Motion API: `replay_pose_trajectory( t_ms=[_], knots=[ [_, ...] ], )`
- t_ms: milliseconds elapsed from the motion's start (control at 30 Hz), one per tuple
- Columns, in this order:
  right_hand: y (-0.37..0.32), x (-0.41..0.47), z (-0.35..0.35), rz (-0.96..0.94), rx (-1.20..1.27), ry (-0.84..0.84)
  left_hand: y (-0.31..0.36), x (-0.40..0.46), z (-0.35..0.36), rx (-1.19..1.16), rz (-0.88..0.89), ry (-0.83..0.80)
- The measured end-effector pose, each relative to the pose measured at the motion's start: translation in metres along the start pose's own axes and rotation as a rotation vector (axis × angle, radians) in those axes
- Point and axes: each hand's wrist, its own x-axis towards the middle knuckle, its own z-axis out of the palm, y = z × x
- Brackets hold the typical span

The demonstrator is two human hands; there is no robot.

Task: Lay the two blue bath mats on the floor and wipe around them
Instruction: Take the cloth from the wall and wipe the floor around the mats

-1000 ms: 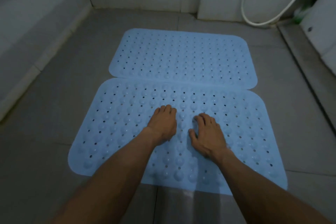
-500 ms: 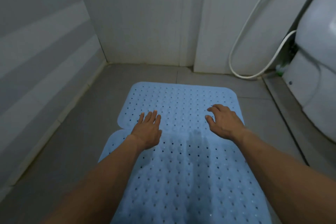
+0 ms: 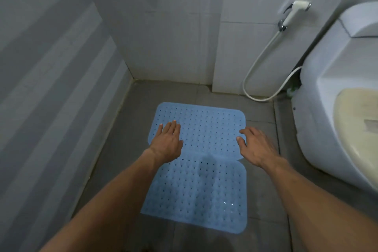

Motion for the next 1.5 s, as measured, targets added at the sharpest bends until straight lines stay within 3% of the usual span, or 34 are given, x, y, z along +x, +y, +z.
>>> replay_pose_trajectory(
  t_ms=[233,467,933,1067,1500],
  knots=[
    [-0.035,-0.055,-0.139,-0.038,-0.008,-0.041,0.022,-0.081,-0.141,-0.088,-0.074,0.049],
    [-0.114,-0.076,-0.220,-0.175,-0.004,-0.015,0.000,-0.152,-0.221,-0.152,-0.178,0.178],
    [-0.311,-0.131,-0.254,-0.498,0.075,0.056,-0.110,-0.306,-0.277,-0.110,-0.456,0.388],
    [-0.370,-0.142,-0.273,-0.641,0.084,0.056,-0.131,-0.360,-0.296,-0.111,-0.604,0.438],
    [-0.509,-0.218,-0.329,-1.163,0.196,0.010,-0.130,-0.524,-0.356,0.016,-1.089,0.607]
  ],
)
